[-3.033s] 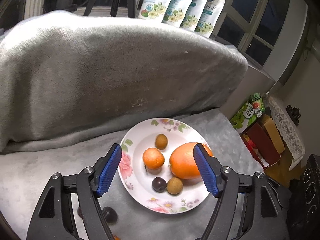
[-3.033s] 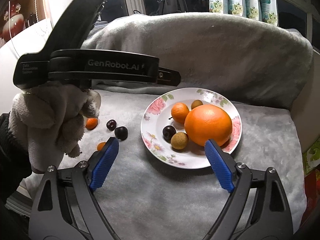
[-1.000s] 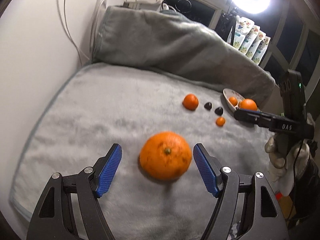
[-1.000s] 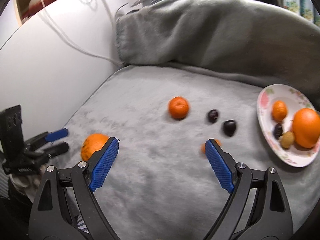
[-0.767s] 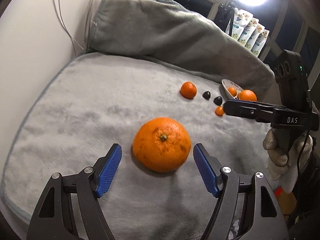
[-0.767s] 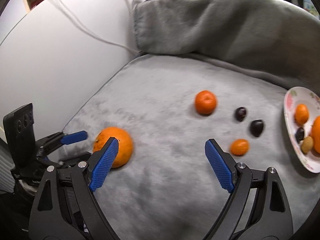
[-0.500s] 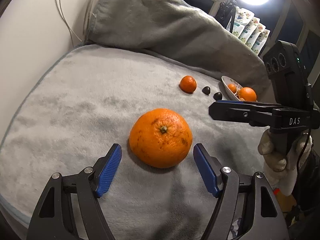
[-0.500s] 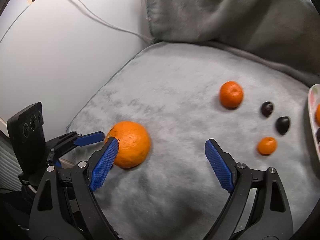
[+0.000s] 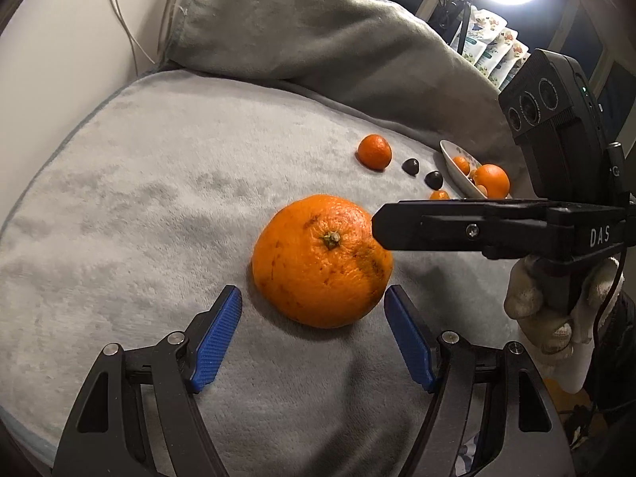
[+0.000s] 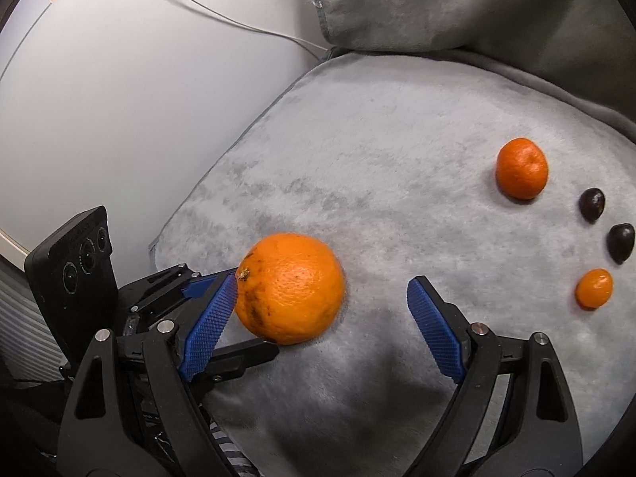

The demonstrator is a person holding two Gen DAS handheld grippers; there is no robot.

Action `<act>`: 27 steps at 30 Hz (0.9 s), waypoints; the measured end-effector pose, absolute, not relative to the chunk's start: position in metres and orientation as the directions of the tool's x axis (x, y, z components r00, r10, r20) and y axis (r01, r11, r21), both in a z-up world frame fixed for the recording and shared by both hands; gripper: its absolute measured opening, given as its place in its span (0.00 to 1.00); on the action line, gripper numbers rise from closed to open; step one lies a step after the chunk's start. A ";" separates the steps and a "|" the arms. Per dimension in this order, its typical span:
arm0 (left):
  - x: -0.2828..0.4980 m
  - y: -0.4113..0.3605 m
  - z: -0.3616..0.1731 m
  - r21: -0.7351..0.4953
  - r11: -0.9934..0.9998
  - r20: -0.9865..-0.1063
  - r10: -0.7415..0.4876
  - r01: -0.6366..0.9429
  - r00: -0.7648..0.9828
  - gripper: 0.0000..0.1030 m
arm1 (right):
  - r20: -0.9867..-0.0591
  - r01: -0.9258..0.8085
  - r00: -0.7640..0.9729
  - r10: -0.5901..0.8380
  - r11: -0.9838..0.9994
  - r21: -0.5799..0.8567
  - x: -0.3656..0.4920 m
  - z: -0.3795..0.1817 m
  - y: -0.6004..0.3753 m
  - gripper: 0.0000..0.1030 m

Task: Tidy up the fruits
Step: 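Close both grippers together around the large orange on the fleece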

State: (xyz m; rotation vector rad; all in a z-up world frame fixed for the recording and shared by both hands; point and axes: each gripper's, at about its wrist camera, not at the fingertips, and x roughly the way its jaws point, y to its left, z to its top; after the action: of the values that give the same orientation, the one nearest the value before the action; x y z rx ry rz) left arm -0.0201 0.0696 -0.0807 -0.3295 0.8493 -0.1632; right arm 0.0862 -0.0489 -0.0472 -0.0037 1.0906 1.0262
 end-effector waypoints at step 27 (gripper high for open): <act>-0.009 0.057 -0.075 -0.339 0.940 -0.699 -0.280 0.039 0.658 0.64 | -0.687 -0.665 0.005 0.727 0.515 0.541 0.085 -0.052 -0.045 0.58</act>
State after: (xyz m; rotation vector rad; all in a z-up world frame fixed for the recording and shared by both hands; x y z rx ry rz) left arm -0.0085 0.0574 -0.0752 -0.3086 0.8368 -0.1834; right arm 0.0846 -0.0455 -0.0521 0.0681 1.1236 1.0908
